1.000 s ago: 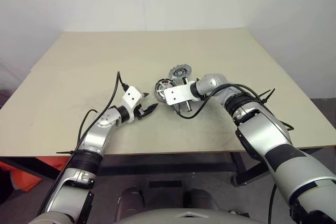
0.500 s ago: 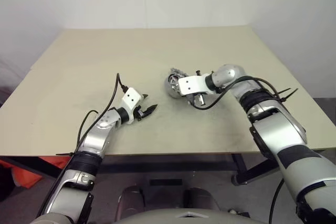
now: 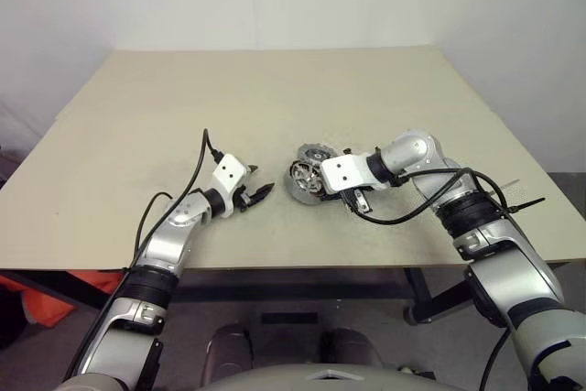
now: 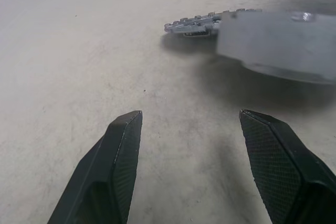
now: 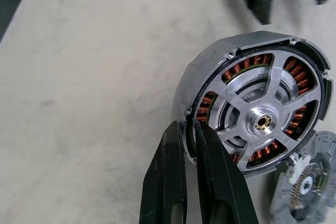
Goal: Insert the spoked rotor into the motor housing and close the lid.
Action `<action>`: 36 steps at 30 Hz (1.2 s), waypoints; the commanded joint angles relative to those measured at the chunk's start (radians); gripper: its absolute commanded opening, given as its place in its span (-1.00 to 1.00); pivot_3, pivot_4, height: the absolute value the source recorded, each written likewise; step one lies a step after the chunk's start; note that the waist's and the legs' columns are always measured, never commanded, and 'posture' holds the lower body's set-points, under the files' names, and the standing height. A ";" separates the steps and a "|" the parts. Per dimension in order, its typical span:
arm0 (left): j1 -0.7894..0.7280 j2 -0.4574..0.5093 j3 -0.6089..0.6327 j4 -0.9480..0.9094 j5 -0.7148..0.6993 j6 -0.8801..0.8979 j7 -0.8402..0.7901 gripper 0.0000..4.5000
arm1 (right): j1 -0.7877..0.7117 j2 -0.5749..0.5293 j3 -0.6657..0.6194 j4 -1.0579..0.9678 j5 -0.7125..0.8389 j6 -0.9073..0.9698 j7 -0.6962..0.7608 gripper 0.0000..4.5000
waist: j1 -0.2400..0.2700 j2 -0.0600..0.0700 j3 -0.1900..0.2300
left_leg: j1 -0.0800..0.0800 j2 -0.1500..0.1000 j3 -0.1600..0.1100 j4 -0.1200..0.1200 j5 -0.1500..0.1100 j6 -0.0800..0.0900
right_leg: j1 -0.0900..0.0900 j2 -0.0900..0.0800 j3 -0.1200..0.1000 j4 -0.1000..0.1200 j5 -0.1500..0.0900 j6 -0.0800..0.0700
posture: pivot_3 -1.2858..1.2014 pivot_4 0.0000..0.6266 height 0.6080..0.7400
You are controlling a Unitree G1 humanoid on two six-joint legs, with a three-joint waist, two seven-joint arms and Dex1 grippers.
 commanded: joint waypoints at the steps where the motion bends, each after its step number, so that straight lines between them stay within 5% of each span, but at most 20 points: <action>1: -0.005 0.008 0.011 -0.032 -0.002 -0.013 0.003 0.38 | -0.035 0.022 -0.001 -0.010 -0.019 0.018 -0.062 -1.00 | -0.001 0.000 0.000 | 0.000 0.000 0.000 0.000 0.000 0.000 | 0.000 0.000 0.000 0.000 0.000 0.000 | 0.03 -1.00 1.00; 8: 0.004 0.016 0.017 -0.048 -0.004 -0.008 0.008 0.38 | -0.016 0.020 0.032 0.011 -0.024 0.012 -0.045 -1.00 | 0.003 0.000 0.000 | -0.001 -0.001 0.000 0.000 0.000 0.000 | 0.000 -0.001 0.000 -0.001 0.000 0.000 | 0.03 -1.00 1.00; 19: -0.003 0.020 0.015 -0.039 -0.005 -0.009 0.004 0.38 | 0.020 -0.019 -0.048 -0.152 0.112 0.071 -0.022 0.65 | 0.008 0.000 0.000 | 0.001 0.000 0.000 0.000 0.000 0.000 | 0.001 0.000 0.000 -0.001 0.000 0.000 | 0.03 -1.00 1.00; 32: -0.008 0.017 0.017 -0.032 -0.004 -0.013 0.009 0.38 | 0.122 0.140 -0.247 -0.132 0.187 0.359 -0.466 0.65 | 0.007 0.000 0.000 | 0.002 -0.001 0.000 -0.001 0.000 -0.001 | 0.003 0.000 0.000 -0.001 0.000 0.000 | 0.03 -1.00 1.00; 36: -0.021 0.013 0.012 -0.022 0.000 -0.014 0.008 0.38 | 0.177 0.194 -0.223 -0.186 0.186 0.417 -0.508 0.21 | 0.006 0.000 0.000 | 0.003 0.000 0.000 -0.002 0.001 -0.001 | 0.002 0.000 0.000 -0.001 0.000 0.000 | 0.03 -1.00 1.00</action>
